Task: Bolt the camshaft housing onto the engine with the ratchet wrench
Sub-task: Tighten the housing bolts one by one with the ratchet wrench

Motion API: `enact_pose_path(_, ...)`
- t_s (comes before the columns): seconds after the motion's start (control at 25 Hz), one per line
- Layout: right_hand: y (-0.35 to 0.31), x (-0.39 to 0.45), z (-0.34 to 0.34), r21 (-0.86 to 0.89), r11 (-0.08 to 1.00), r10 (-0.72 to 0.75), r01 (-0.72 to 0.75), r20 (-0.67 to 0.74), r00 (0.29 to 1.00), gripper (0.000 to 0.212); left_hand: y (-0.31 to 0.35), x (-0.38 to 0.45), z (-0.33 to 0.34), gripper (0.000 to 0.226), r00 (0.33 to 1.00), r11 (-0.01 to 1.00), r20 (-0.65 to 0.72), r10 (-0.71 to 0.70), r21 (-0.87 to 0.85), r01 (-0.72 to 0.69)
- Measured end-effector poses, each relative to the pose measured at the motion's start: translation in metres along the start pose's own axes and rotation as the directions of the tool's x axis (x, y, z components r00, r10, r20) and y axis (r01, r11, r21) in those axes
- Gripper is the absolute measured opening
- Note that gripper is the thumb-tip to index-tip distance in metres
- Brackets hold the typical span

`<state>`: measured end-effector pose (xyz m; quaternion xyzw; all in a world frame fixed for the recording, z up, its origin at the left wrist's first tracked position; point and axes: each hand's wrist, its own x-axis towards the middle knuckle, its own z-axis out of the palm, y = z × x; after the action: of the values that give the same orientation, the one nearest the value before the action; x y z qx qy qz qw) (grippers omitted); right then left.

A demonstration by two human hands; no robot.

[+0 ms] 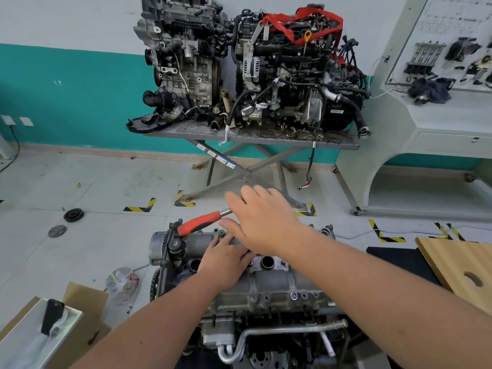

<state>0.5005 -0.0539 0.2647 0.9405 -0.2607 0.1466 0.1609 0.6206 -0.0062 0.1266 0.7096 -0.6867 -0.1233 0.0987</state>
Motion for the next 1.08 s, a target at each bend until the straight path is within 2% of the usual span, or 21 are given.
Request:
enact_pose_path(0.04, 0.002, 0.004, -0.006, -0.006, 1.0, 0.001, 0.0, 0.081, 0.997, 0.059, -0.001, 0.0, 0.001, 0.039, 1.0, 1.0, 0.001, -0.004, -0.004, 0.004)
enact_pose_path(0.12, 0.006, 0.014, -0.009, -0.01, 1.0, 0.025, -0.024, 0.158, 0.987, 0.051, -0.001, -0.001, 0.003, 0.037, 1.0, 0.999, -0.002, -0.022, -0.033, 0.022)
enact_pose_path(0.2, 0.011, 0.024, -0.011, 0.131, 0.964, 0.184, -0.233, 0.309, 0.933, 0.04, -0.002, -0.001, 0.002, 0.037, 1.0, 0.997, 0.001, -0.027, -0.068, 0.027)
enact_pose_path(0.24, 0.016, 0.028, -0.012, 0.266, 0.878, 0.277, -0.398, 0.397, 0.875, 0.035, -0.001, -0.001, 0.001, 0.037, 1.0, 0.996, 0.004, -0.026, -0.082, 0.026)
enact_pose_path(0.28, 0.021, 0.029, -0.012, 0.437, 0.69, 0.352, -0.578, 0.496, 0.794, 0.03, -0.001, 0.0, 0.0, 0.038, 1.0, 0.996, 0.006, -0.024, -0.09, 0.024)
enact_pose_path(0.32, 0.024, 0.028, -0.014, 0.575, 0.398, 0.375, -0.714, 0.609, 0.699, 0.024, -0.001, -0.001, 0.0, 0.038, 1.0, 0.996, 0.008, -0.022, -0.091, 0.023)
enact_pose_path(0.36, 0.024, 0.024, -0.016, 0.628, 0.062, 0.34, -0.776, 0.717, 0.608, 0.018, 0.0, -0.001, 0.0, 0.038, 1.0, 0.996, 0.009, -0.022, -0.088, 0.022)
enact_pose_path(0.4, 0.022, 0.02, -0.017, 0.622, -0.235, 0.278, -0.747, 0.78, 0.561, 0.013, 0.0, -0.002, 0.0, 0.038, 1.0, 0.996, 0.011, -0.022, -0.084, 0.023)
enact_pose_path(0.44, 0.02, 0.015, -0.015, 0.595, -0.468, 0.234, -0.654, 0.797, 0.557, 0.009, -0.001, -0.002, 0.001, 0.038, 1.0, 0.996, 0.014, -0.025, -0.081, 0.026)
enact_pose_path(0.48, 0.018, 0.013, -0.011, 0.557, -0.636, 0.224, -0.534, 0.795, 0.564, 0.008, -0.001, -0.002, 0.001, 0.038, 1.0, 0.997, 0.017, -0.025, -0.076, 0.027)
enact_pose_path(0.52, 0.014, 0.01, -0.007, 0.516, -0.754, 0.232, -0.406, 0.788, 0.571, 0.01, -0.001, -0.002, 0.001, 0.038, 1.0, 0.997, 0.017, -0.024, -0.068, 0.026)
enact_pose_path(0.6, 0.008, 0.004, -0.001, 0.427, -0.883, 0.244, -0.195, 0.774, 0.585, 0.01, -0.001, -0.002, 0.002, 0.036, 1.0, 0.998, 0.012, -0.02, -0.057, 0.021)
enact_pose_path(0.64, 0.005, 0.002, 0.001, 0.408, -0.901, 0.249, -0.148, 0.765, 0.593, 0.013, -0.001, -0.002, 0.002, 0.036, 1.0, 0.998, 0.011, -0.018, -0.054, 0.018)
enact_pose_path(0.72, -0.004, -0.003, 0.007, 0.472, -0.867, 0.267, -0.158, 0.709, 0.652, 0.022, 0.0, -0.002, 0.002, 0.039, 1.0, 0.999, 0.014, -0.014, -0.034, 0.014)
enact_pose_path(0.76, -0.009, -0.004, 0.011, 0.565, -0.801, 0.299, -0.196, 0.663, 0.686, 0.025, -0.001, -0.002, 0.002, 0.041, 1.0, 1.0, 0.016, -0.01, -0.02, 0.01)
enact_pose_path(0.8, -0.013, -0.006, 0.015, 0.704, -0.667, 0.363, -0.242, 0.592, 0.72, 0.027, -0.001, -0.001, 0.002, 0.042, 1.0, 1.0, 0.011, 0.0, -0.009, 0.0)
enact_pose_path(0.84, -0.018, -0.009, 0.021, 0.853, -0.445, 0.445, -0.273, 0.475, 0.759, 0.029, -0.001, -0.001, 0.001, 0.042, 1.0, 1.0, -0.001, 0.008, -0.007, -0.008)
enact_pose_path(0.88, -0.021, -0.012, 0.027, 0.955, -0.135, 0.533, -0.263, 0.294, 0.793, 0.031, -0.002, -0.002, 0.002, 0.042, 1.0, 1.0, -0.021, 0.013, -0.012, -0.013)
enact_pose_path(0.92, -0.021, -0.014, 0.036, 0.966, 0.175, 0.567, -0.192, 0.061, 0.821, 0.033, -0.003, -0.001, 0.003, 0.042, 0.999, 1.0, -0.04, 0.014, -0.02, -0.014)
enact_pose_path(0.96, -0.02, -0.016, 0.043, 0.91, 0.397, 0.535, -0.121, -0.123, 0.836, 0.032, -0.003, -0.002, 0.004, 0.044, 0.998, 1.0, -0.054, 0.01, -0.024, -0.012)
enact_pose_path(1.08, -0.013, -0.012, 0.051, 0.742, 0.665, 0.415, -0.086, -0.271, 0.869, 0.041, -0.004, 0.0, 0.009, 0.055, 0.998, 0.998, -0.059, 0.015, 0.067, -0.011)
